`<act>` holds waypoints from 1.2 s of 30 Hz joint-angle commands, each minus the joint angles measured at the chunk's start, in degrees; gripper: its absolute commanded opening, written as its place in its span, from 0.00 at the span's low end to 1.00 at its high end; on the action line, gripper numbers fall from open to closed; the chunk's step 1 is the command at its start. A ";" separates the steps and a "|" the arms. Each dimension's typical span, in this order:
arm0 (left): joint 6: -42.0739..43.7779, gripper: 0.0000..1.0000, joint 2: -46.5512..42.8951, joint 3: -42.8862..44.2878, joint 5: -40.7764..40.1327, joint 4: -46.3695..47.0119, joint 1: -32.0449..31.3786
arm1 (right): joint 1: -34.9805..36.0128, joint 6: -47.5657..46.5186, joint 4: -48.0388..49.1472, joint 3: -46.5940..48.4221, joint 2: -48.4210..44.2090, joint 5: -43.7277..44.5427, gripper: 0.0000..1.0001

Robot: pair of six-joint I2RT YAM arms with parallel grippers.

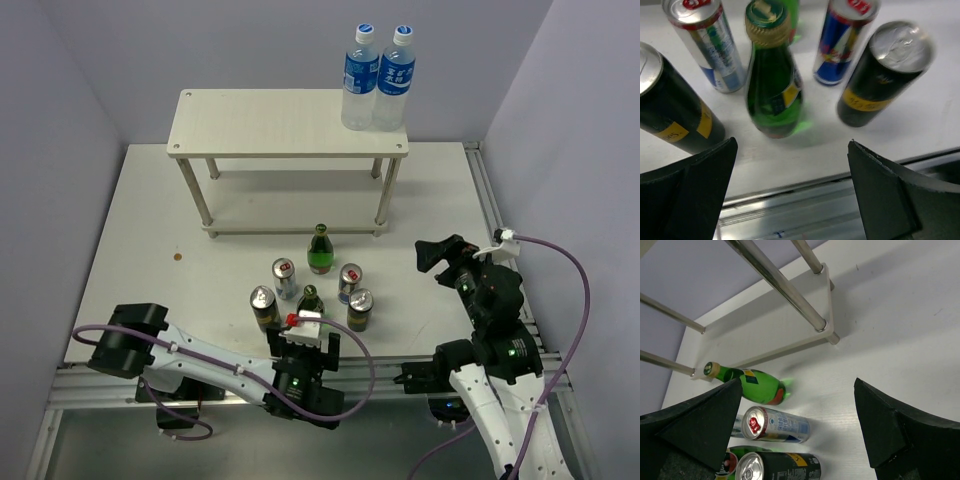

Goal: Place and organize the beverage onto the shelf

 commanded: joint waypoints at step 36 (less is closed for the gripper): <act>49.13 0.98 12.18 -22.26 9.15 78.22 22.35 | 0.35 -1.11 4.20 -3.46 -0.58 -1.84 0.99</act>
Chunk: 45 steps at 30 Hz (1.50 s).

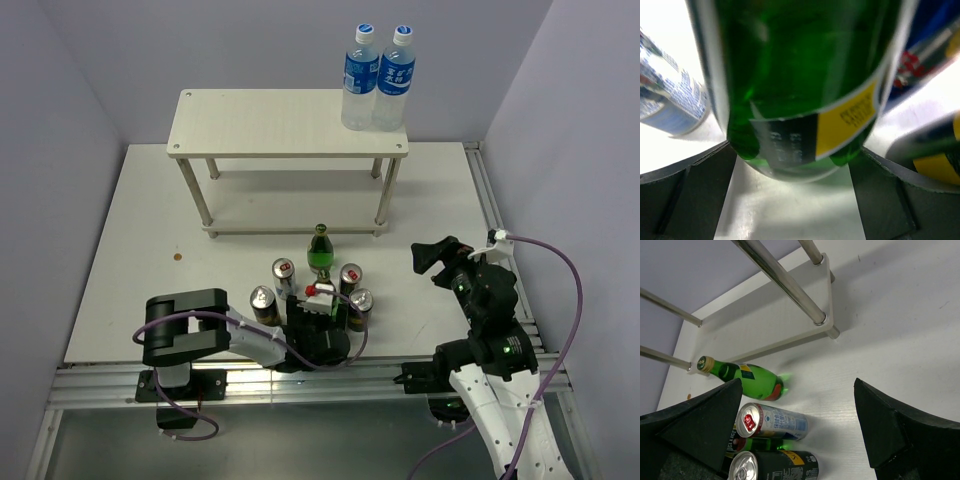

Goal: Place and organize the beverage onto the shelf

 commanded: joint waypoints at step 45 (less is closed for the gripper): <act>-15.17 0.00 -3.61 16.83 -14.07 -32.29 -3.50 | 0.33 -1.62 3.99 -1.48 -0.18 -2.28 0.98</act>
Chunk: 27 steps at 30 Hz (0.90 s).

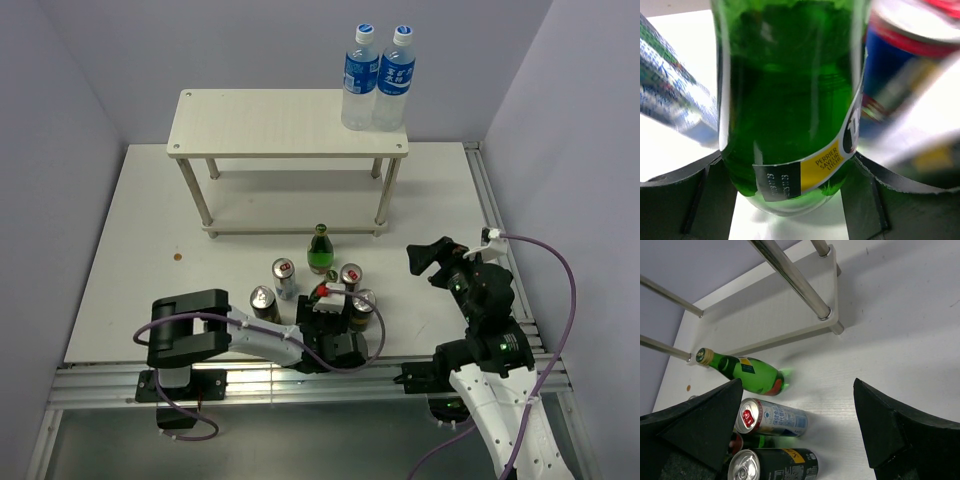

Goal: Place and organize the beverage onto the shelf

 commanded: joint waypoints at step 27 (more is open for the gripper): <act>50.30 0.00 -30.38 36.62 22.20 -6.43 28.16 | 0.33 -0.59 2.06 0.07 -1.96 1.50 0.98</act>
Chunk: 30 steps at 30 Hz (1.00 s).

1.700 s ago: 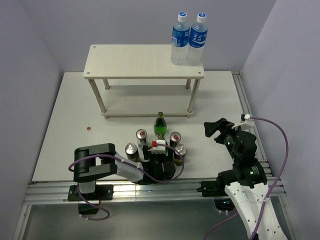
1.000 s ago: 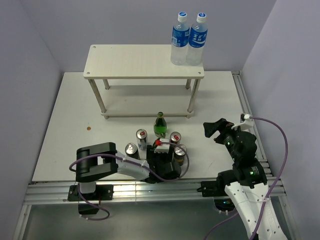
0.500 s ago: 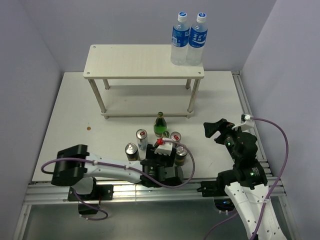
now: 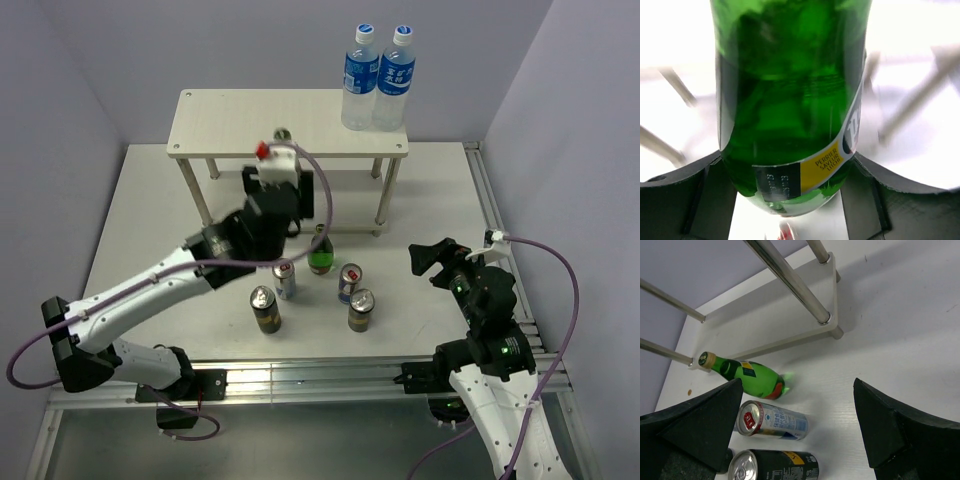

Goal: Place and organize the beverage onto the shelf

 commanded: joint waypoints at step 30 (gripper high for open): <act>5.79 0.00 13.33 30.12 25.00 -3.32 44.08 | 0.25 -0.59 2.70 -0.80 -1.11 -0.16 0.98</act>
